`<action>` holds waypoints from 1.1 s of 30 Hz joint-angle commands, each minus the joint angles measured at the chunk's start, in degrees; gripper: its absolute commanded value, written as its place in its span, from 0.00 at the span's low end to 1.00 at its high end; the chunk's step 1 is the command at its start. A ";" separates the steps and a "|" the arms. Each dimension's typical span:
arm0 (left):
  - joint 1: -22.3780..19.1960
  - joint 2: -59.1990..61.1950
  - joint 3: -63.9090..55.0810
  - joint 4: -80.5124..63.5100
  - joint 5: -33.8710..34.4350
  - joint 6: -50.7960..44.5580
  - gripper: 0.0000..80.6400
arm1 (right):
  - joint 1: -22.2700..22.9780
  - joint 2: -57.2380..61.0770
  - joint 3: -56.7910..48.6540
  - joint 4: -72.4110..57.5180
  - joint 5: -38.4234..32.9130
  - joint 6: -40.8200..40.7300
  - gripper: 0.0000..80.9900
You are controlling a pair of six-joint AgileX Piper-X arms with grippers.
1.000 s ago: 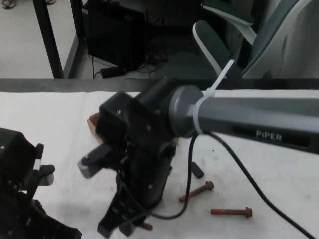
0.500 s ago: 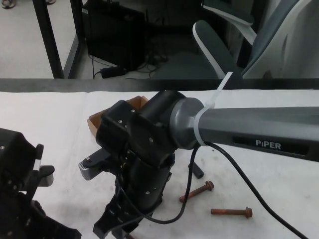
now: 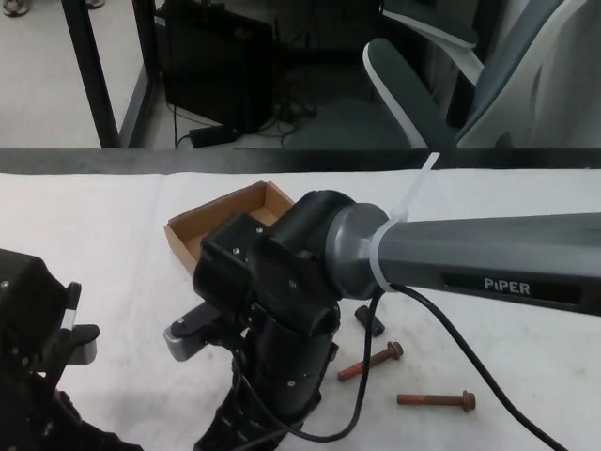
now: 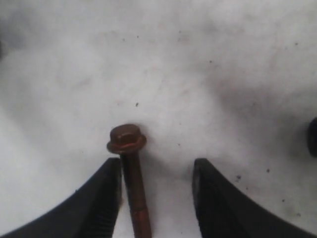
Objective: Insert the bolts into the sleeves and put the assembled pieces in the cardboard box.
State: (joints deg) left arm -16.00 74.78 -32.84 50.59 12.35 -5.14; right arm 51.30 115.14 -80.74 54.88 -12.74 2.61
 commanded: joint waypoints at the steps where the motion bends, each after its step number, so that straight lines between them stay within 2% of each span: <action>1: -0.19 -1.02 -0.07 0.26 -0.33 -0.07 0.66 | 0.00 -0.33 0.92 0.88 -0.48 0.07 0.53; 5: -0.19 -1.02 -0.07 0.05 0.05 -0.07 0.66 | 0.00 -0.33 1.06 0.99 -2.45 0.07 0.53; 9: -0.19 -1.02 -0.07 0.05 3.35 -0.07 0.66 | 0.55 -0.33 1.06 0.84 -3.04 0.07 0.53; 21: -0.19 -1.02 0.03 -0.09 3.19 -0.07 0.66 | 2.37 -0.33 1.47 -3.18 -3.00 0.51 0.53; 28: -0.19 -1.02 0.03 -0.09 3.19 -0.07 0.66 | 2.37 1.28 1.47 -4.23 -2.61 0.51 0.47; 33: -0.19 -1.02 0.03 -0.09 3.19 -0.07 0.66 | 2.37 3.20 1.47 -3.61 -2.61 0.51 0.46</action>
State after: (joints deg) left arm -16.00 74.78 -32.84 50.46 15.29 -5.14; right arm 53.51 115.90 -79.48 51.17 -14.88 3.05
